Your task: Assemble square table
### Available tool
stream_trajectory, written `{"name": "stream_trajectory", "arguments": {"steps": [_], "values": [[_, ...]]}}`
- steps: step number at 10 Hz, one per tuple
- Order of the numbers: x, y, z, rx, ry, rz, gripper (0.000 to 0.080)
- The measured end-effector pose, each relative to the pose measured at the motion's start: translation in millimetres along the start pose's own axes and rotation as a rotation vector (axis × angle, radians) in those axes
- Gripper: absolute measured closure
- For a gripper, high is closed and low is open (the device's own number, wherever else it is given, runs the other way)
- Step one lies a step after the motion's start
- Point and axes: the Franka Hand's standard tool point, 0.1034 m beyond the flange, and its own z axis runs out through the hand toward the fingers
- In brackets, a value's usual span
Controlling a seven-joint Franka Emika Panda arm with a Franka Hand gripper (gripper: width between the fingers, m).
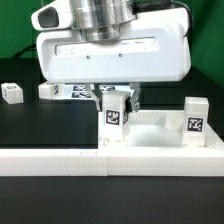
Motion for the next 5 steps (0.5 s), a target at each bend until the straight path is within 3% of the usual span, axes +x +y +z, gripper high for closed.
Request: {"name": "stream_trajectory", "arguments": {"steps": [3,4,5], "values": [[5.6,8.0,0.2,0.023,-0.01,0.494,0.0505],[5.7,5.4,1.1,0.057,-0.028,0.7,0.0506],[6.1,1.8,3.2,0.129,-0.06,0.972,0.0506]]}}
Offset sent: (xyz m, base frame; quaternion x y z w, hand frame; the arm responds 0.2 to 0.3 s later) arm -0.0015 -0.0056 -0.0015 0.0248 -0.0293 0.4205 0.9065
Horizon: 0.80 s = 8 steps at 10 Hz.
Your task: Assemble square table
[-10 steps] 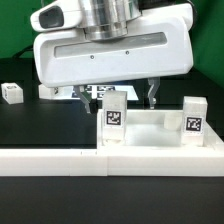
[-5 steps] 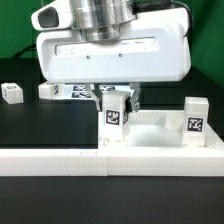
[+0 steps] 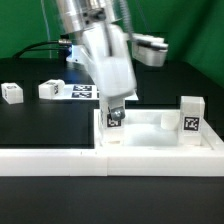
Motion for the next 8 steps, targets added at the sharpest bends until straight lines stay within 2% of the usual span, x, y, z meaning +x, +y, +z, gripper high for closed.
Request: {"name": "stream_trajectory", "arguments": {"steps": [1,3,4,5,6,7,8], "values": [[-0.5,-0.3,0.5,0.009,-0.011,0.043,0.0506],[-0.5,-0.2,0.6,0.008,-0.009,0.026,0.0506],[-0.9,0.0,1.1,0.007,-0.008,0.023,0.0347],[-3.4,5.2,2.7,-0.047,0.024,-0.18,0.0347],[-8.1,5.7,0.9,-0.099,0.045,-0.37,0.0201],[-7.7,4.5,-0.8,-0.097,0.042,-0.438,0.0162],[-6.0,4.6,-0.3,-0.098,0.041,-0.496,0.0162]]}}
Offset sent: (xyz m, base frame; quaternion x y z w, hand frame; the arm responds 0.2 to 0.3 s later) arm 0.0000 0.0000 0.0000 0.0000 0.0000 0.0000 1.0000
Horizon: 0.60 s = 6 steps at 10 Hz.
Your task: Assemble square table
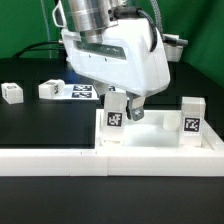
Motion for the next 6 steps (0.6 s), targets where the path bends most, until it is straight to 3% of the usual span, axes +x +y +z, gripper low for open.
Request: {"name": "stream_trajectory", "arguments": {"steps": [3,5,6], "values": [[1.1,0.6,-0.3,0.0,0.001,-0.222,0.015],[7.8,-3.8,-8.0,-0.08,0.073,-0.655,0.015],[6.5,-5.7,-5.6,-0.075,0.088,-0.71,0.015]]}}
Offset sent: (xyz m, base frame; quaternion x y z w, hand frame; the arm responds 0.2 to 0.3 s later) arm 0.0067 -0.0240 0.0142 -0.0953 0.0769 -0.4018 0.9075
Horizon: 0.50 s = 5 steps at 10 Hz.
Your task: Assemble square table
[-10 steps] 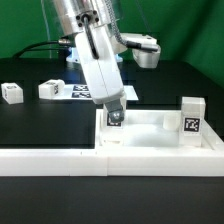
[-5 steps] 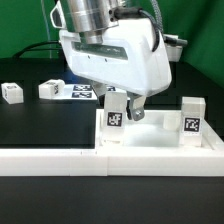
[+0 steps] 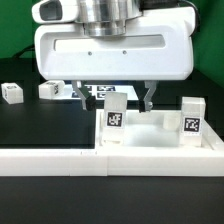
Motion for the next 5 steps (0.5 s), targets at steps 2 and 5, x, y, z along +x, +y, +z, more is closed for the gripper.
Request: {"name": "stream_trajectory", "arguments": {"steps": [2,5], "values": [[-0.7,1.6,1.0,0.0,-0.003,0.053,0.0237],[-1.1,1.3,1.8,0.001,-0.004,0.206,0.0508]]}}
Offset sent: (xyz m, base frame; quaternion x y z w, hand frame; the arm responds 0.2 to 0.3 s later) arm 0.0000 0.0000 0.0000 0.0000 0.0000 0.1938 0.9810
